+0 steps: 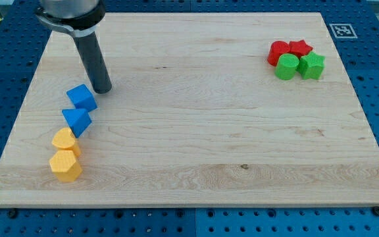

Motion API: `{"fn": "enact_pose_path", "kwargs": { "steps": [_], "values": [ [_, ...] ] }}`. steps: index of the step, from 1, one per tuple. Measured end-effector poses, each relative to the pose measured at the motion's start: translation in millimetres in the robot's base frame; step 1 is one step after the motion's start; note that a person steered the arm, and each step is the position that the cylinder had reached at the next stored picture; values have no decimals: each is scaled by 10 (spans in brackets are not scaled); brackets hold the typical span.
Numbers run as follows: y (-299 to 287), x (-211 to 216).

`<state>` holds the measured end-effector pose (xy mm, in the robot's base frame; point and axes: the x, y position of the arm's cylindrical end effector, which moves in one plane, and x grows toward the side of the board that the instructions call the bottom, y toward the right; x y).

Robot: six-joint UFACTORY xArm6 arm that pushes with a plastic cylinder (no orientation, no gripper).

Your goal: Separate the green blocks from the red blocks

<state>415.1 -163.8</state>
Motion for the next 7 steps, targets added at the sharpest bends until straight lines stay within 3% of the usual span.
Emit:
{"fn": "enact_pose_path", "kwargs": {
  "steps": [4, 5, 7],
  "values": [
    [-37, 194],
    [757, 129],
    [3193, 449]
  ]
}}
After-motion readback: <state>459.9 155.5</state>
